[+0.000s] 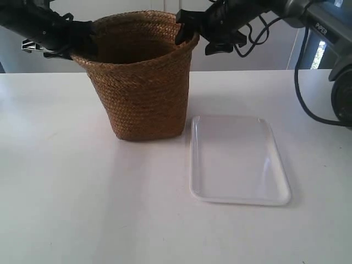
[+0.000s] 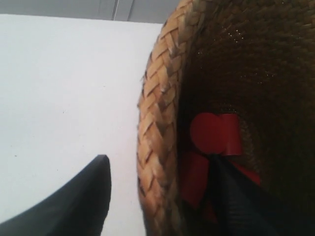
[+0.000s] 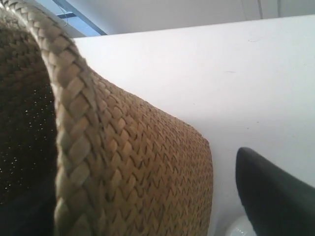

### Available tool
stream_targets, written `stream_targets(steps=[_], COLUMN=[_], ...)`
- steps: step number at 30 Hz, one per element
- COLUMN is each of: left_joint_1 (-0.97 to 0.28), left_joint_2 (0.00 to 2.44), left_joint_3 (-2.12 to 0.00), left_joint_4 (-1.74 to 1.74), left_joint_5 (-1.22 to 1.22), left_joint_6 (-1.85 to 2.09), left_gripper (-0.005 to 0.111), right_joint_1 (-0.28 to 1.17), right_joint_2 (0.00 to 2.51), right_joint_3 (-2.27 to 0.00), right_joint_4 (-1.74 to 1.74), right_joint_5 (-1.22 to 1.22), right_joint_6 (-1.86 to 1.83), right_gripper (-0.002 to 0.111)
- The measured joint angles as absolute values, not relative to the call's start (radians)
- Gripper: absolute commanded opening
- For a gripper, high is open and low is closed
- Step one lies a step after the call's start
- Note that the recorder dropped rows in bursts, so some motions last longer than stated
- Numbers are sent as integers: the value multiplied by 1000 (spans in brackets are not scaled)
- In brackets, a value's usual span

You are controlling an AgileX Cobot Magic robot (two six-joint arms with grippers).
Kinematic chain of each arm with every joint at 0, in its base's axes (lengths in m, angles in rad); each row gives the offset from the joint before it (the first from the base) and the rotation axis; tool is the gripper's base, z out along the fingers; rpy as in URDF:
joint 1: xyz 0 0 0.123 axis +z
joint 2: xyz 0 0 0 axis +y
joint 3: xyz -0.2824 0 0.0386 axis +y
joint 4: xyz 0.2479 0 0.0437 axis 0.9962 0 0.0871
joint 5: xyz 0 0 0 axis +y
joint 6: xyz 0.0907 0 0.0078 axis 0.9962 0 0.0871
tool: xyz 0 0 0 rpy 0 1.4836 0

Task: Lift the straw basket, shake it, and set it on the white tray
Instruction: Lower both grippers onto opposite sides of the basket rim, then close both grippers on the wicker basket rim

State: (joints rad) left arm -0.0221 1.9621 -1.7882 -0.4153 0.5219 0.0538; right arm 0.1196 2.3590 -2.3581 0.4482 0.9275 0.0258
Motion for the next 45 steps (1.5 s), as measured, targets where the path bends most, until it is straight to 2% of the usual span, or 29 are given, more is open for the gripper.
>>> stream_targets(steps=[2,5,6,7,8,9,10,12,14,26,33,45], left_joint_1=[-22,-24,-24,-24,-24,-25,-25,-25,-25,-57,-68,-72], left_joint_2=[1964,1964,1964,1966,1966,1966,1966,1966,1967,1928,1858,1790], left_joint_3=[-1788,-1797,-1800,-1799,-1799,-1799,-1801,-1803,-1803,-1803,-1725,-1651], left_joint_4=[-418,-426,-429,-442,-450,-457,-459,-462,-467,-430,-392,-350], left_joint_5=[520,520,518,516,516,516,516,512,512,510,482,466], left_joint_6=[54,54,54,54,54,54,54,43,41,58,52,41], left_gripper=[61,54,43,38,25,20,9,0,0,0,0,0], right_joint_1=[120,120,120,120,121,121,124,126,127,175,181,209], right_joint_2=[2365,2365,2365,2365,2365,2365,2365,2365,2365,2291,2262,2095], right_joint_3=[-2358,-2358,-2359,-2359,-2360,-2360,-2360,-2360,-2360,-2360,-2358,-2060], right_joint_4=[448,448,451,457,464,476,487,497,501,293,281,236], right_joint_5=[925,924,924,922,922,921,921,921,926,943,970,803], right_joint_6=[28,37,45,61,64,68,68,63,47,23,32,74], right_gripper=[66,55,44,38,27,23,16,5,0,0,0,0])
